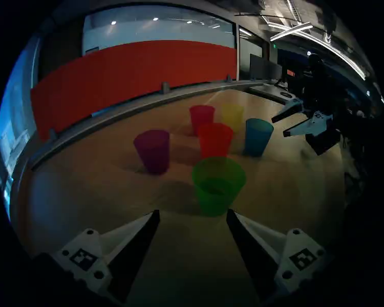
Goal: Pour water
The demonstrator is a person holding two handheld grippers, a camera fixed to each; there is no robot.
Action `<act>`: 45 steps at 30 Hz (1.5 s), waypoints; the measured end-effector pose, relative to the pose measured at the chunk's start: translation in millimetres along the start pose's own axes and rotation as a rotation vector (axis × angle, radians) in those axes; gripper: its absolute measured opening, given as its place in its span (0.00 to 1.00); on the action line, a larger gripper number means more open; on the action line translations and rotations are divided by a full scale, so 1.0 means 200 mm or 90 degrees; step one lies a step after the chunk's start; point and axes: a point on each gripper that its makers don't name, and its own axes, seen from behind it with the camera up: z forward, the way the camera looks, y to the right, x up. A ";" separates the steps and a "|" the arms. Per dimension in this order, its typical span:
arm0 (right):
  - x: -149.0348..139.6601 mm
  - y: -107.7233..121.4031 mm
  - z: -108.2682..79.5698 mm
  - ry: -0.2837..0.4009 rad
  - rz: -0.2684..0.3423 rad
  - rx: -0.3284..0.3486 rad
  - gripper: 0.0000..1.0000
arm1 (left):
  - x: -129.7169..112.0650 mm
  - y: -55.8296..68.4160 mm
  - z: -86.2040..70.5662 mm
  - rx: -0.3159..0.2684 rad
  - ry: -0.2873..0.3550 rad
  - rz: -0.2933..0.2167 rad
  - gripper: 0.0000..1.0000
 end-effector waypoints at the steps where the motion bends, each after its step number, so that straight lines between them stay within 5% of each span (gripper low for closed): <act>1: 0.01 0.00 -0.02 0.006 0.001 -0.006 1.00 | 0.01 -0.01 -0.01 0.007 0.008 -0.001 0.97; 24: 0.35 0.15 -0.37 0.203 0.022 -0.196 1.00 | 0.25 -0.23 -0.40 0.212 0.237 -0.080 0.97; 45: 0.45 0.35 -0.54 0.296 0.060 -0.410 1.00 | 0.35 -0.31 -0.50 0.323 0.315 -0.106 0.97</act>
